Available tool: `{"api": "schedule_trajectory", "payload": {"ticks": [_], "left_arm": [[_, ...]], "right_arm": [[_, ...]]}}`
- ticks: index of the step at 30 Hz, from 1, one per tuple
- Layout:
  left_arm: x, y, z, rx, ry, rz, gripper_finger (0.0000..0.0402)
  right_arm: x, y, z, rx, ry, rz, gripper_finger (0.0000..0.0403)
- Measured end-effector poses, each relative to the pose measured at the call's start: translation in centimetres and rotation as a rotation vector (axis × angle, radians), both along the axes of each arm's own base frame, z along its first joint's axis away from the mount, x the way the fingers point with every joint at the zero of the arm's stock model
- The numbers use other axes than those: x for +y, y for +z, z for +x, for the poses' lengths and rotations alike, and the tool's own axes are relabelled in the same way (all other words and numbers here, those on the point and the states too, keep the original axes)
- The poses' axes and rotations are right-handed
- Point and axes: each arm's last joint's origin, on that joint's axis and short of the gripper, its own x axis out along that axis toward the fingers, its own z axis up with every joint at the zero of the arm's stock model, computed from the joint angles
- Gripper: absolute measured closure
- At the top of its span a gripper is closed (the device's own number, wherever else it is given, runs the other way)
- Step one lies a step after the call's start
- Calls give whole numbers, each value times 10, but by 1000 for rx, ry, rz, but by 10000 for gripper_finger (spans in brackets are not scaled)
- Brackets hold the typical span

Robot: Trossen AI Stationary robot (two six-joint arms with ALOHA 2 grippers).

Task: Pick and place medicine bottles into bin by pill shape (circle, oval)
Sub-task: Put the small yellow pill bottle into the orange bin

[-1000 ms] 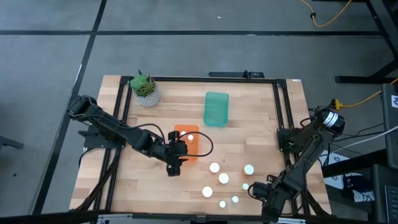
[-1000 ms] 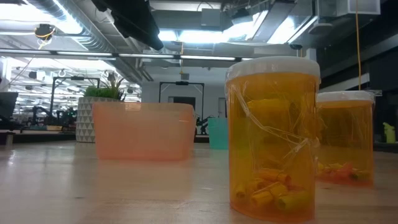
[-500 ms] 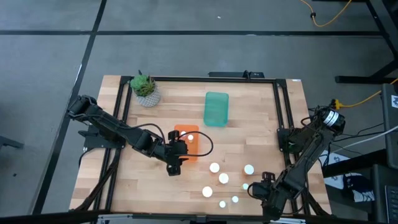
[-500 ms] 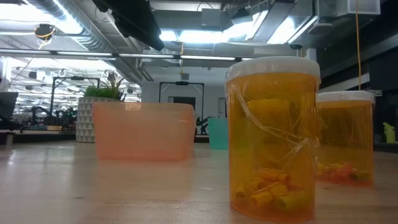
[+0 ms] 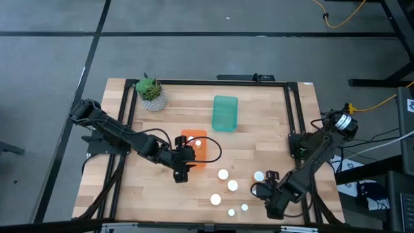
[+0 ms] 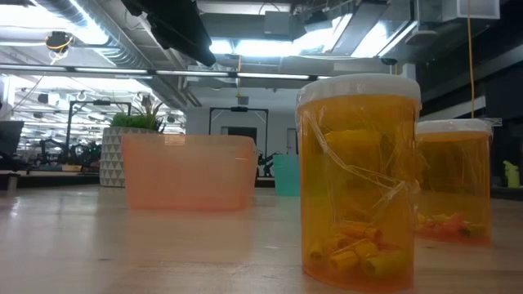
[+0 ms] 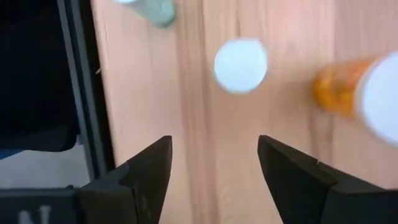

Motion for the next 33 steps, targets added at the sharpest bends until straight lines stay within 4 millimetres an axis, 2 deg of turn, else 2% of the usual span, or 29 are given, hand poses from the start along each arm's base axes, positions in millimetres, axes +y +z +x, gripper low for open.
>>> {"api": "schedule_trajectory", "payload": {"ticks": [14,19,24,33], "left_arm": [[0,0,0,0,-1,0,231],[0,0,0,0,-1,0,231],[0,0,0,0,-1,0,231],[0,0,0,0,-1,0,231]], "right_arm": [[-9,0,14,-57,201,-40,172],[-9,-11,21,-55,276,-83,172],[-11,-20,27,-46,290,-117,172],[-9,-19,32,-98,353,-107,172]]}}
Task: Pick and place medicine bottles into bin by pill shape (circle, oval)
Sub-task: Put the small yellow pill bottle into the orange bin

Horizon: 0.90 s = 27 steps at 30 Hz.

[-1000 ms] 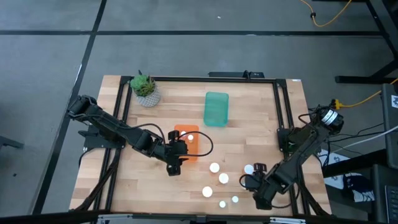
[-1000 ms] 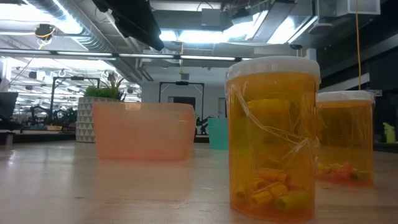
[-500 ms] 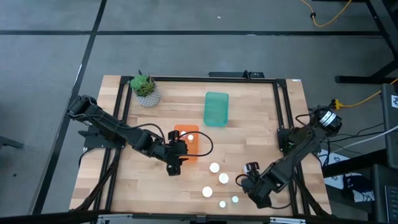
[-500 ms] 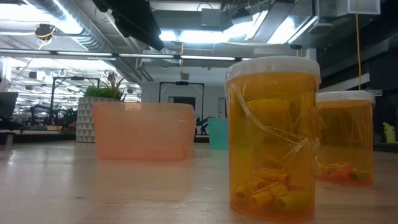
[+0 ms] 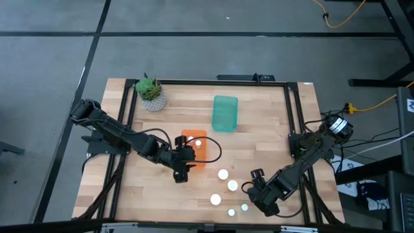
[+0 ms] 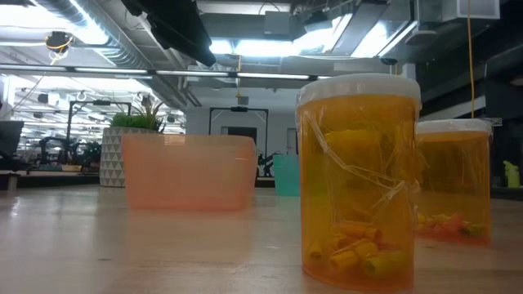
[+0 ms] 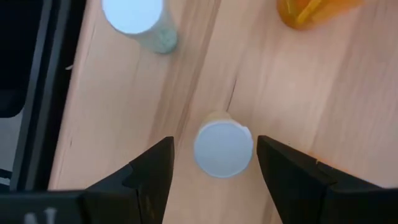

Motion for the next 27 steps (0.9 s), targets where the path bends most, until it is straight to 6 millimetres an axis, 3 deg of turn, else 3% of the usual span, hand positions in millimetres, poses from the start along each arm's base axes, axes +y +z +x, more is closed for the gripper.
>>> {"api": "schedule_trajectory", "payload": {"ticks": [12,23,27], "left_arm": [[0,0,0,0,0,0,231],[0,0,0,0,0,0,231],[0,0,0,0,0,0,231]], "right_arm": [[0,1,1,-19,20,-6,178],[0,1,2,-25,38,-13,273],[-1,1,2,-27,39,-14,289]]}}
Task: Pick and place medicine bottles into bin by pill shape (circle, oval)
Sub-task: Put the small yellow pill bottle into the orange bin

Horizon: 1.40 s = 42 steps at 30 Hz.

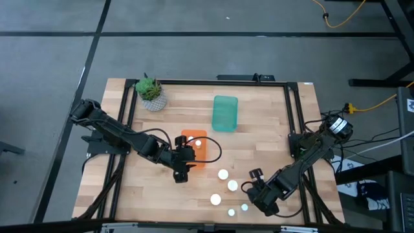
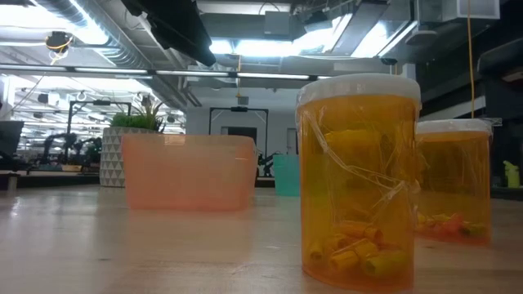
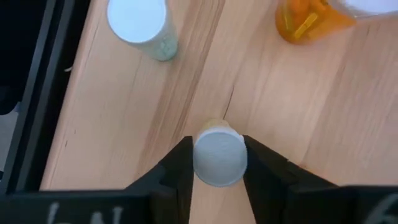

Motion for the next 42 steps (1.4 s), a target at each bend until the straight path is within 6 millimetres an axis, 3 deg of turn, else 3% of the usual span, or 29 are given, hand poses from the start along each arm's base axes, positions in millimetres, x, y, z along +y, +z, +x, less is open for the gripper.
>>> {"api": "schedule_trajectory", "payload": {"ticks": [6,20,28,33,42], "left_arm": [[0,0,0,0,0,0,231],[-1,0,-1,-2,-8,20,231],[-14,3,-10,5,-123,83,231],[-18,14,-27,4,-107,75,231],[-19,37,-57,-47,-75,102,231]], "right_arm": [[0,9,1,-26,-4,-17,284],[-4,98,28,-157,35,-136,289],[-44,116,66,-202,-20,-102,289],[-72,120,91,-266,9,-75,289],[-121,112,122,-274,15,-72,289]]}}
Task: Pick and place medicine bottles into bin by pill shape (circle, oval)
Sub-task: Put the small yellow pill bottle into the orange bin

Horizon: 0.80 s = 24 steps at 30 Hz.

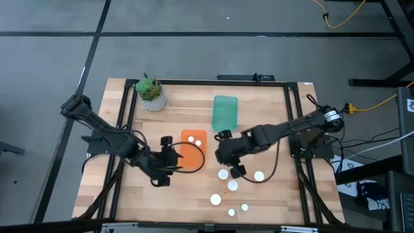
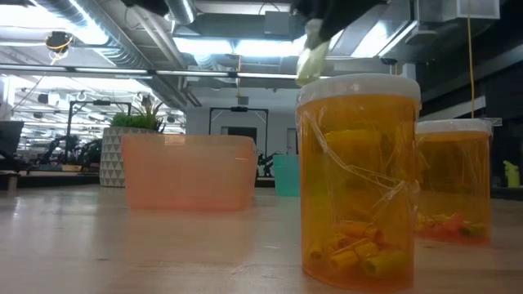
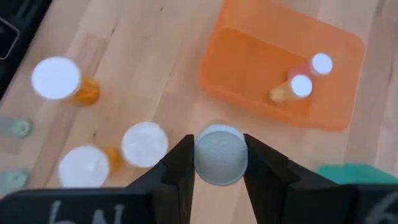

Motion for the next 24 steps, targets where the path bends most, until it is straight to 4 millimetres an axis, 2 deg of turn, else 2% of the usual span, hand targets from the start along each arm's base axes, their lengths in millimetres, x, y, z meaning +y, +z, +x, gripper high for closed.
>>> {"api": "schedule_trajectory", "payload": {"ticks": [8,17,21,24], "left_arm": [[11,12,-20,-48,144,28,231],[14,14,-20,-68,173,35,231],[14,14,-20,-80,186,50,231],[14,14,-20,-80,186,50,231]], "right_arm": [[-13,-19,30,-68,97,22,288],[-16,-54,64,-149,164,-15,288],[-22,-69,73,-139,145,-18,288],[-29,-72,78,-132,122,-15,288]]}}
